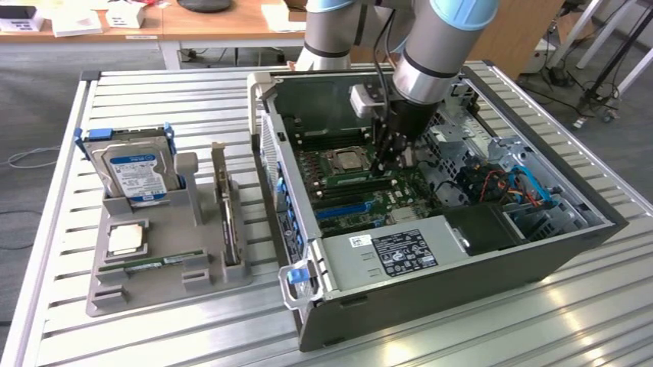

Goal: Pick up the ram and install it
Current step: 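Insert the ram into the slot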

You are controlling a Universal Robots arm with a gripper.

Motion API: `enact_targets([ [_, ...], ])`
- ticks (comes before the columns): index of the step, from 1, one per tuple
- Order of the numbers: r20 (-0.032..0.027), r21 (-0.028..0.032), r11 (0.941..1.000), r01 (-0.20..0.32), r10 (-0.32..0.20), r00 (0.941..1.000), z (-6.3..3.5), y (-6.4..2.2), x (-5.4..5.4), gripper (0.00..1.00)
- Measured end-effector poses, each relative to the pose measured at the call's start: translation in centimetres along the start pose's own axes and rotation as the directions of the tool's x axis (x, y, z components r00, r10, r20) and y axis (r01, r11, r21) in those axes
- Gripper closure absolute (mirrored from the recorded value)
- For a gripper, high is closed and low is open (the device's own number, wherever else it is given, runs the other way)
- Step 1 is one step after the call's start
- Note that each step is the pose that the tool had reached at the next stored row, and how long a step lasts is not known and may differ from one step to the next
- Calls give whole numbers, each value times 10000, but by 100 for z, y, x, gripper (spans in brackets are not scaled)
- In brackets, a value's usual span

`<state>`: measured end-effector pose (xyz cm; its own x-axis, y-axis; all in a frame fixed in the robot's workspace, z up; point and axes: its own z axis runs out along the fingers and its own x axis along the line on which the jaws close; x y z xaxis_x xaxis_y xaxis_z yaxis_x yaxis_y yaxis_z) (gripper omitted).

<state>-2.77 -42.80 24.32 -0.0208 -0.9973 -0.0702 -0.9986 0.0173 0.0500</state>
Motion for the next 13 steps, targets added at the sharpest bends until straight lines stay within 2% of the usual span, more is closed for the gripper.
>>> enact_targets([
  [7, -14, -6, 10000, 43, -43, 10000, 29, -1, 3, 88],
  [13, -75, -4, 10000, 50, -50, 10000, 37, -2, 3, 88],
])
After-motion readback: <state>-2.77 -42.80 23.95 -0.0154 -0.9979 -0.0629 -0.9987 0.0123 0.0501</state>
